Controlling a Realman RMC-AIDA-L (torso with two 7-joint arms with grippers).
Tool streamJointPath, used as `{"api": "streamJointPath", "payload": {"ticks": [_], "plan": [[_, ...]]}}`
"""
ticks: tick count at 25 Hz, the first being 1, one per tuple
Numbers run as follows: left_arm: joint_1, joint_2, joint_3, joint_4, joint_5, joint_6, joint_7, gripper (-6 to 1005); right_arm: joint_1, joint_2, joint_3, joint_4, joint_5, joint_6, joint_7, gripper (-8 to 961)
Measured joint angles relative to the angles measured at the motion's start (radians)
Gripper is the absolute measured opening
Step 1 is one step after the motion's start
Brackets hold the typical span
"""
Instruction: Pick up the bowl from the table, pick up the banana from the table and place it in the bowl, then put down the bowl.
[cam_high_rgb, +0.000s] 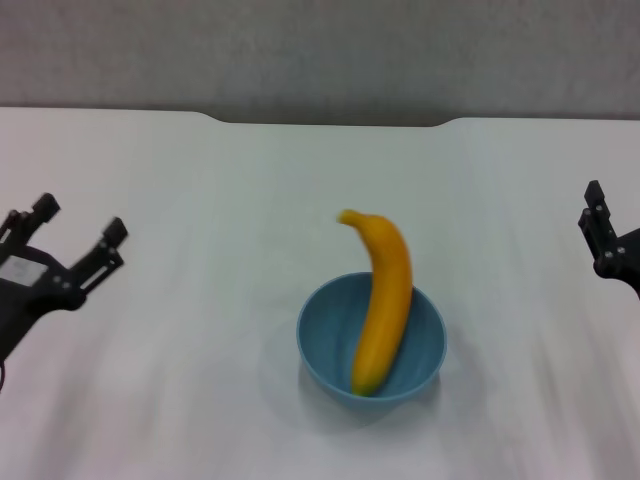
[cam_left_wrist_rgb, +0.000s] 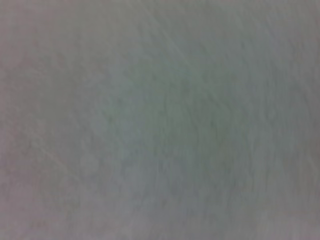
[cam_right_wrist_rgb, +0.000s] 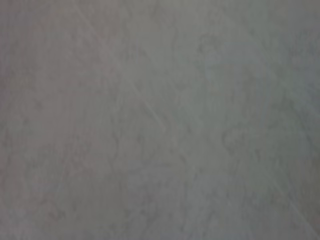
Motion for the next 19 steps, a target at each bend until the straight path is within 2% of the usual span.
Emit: {"api": "streamJointPath", "payload": {"ticks": [2, 9, 13, 15, 19], "plan": [[0.001, -0.001, 0.008, -0.008, 0.000, 0.026, 0.023, 908, 0.005, 0.000, 0.000, -0.010, 0.000, 0.001, 0.009, 655], [0.057, -0.006, 0.132, -0.185, -0.029, 0.386, 0.227, 908, 0.008, -0.001, -0.003, -0.016, -0.005, 0.004, 0.010, 655], [0.092, -0.004, 0.175, -0.317, -0.028, 0.586, 0.244, 908, 0.012, -0.002, -0.004, -0.016, -0.005, 0.023, 0.011, 654], [0.103, -0.004, 0.178, -0.347, -0.035, 0.602, 0.244, 908, 0.017, -0.002, -0.004, -0.016, -0.005, 0.035, 0.011, 654], [0.103, -0.003, 0.211, -0.330, -0.095, 0.539, 0.244, 908, 0.021, 0.000, -0.006, -0.016, -0.007, 0.041, 0.011, 654]]}}
